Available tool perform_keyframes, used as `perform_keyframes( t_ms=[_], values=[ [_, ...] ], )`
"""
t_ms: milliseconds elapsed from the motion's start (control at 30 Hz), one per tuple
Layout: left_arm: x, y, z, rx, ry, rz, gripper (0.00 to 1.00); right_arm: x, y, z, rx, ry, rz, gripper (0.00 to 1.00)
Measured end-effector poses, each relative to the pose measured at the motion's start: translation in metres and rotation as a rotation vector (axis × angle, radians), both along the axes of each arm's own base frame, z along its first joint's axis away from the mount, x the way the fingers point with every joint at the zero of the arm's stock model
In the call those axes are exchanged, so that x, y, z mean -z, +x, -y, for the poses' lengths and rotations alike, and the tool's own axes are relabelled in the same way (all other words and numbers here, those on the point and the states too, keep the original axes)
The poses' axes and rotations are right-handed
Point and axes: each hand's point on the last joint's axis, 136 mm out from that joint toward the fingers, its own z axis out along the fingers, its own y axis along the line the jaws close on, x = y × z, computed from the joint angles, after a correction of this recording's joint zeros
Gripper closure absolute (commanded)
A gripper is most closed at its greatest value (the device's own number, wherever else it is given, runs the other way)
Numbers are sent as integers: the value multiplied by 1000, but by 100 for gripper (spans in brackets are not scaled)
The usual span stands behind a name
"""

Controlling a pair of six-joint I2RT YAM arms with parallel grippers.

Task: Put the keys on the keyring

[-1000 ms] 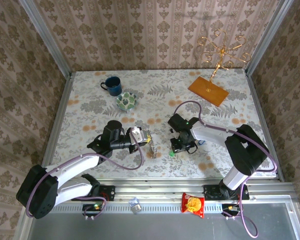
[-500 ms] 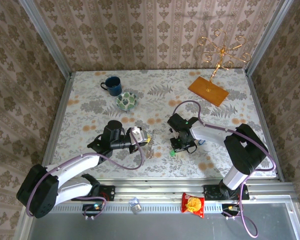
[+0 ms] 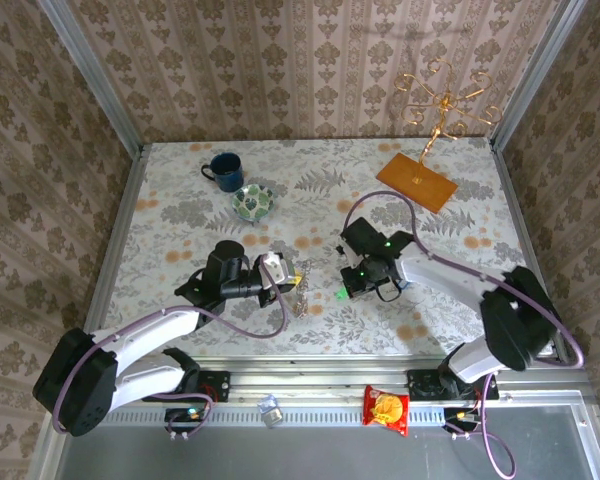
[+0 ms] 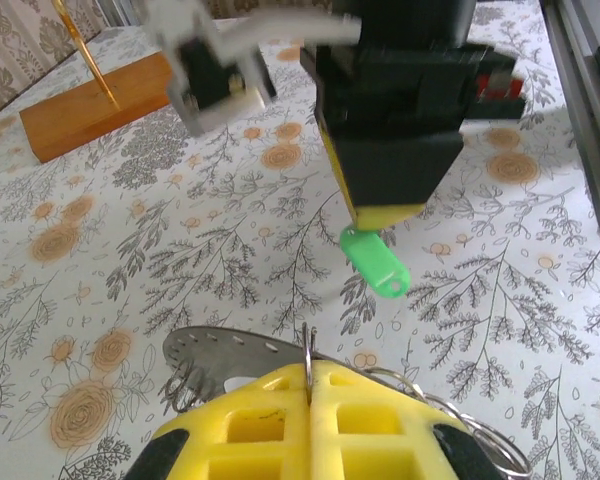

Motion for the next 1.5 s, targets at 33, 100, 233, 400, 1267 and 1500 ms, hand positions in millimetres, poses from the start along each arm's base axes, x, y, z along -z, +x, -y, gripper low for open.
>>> perform_keyframes(
  t_ms=[33, 100, 233, 400, 1267, 1500],
  values=[
    [-1, 0, 0, -2, -6, -4, 100, -8, 0, -3, -26, 25, 29, 100],
    [-3, 0, 2, -1, -18, -20, 100, -28, 0, -9, -96, 82, 101, 100],
    [-3, -3, 4, 9, -35, -58, 100, -54, -5, -22, -228, 179, 209, 100],
    [-7, -5, 6, 18, -55, -71, 100, -79, -14, -43, -392, 302, 284, 100],
    [-5, -9, 8, 47, -60, -91, 100, -89, -17, -87, -607, 405, 313, 100],
    [-3, -9, 8, 47, -57, -95, 100, -94, -14, -92, -613, 414, 331, 100]
  ],
)
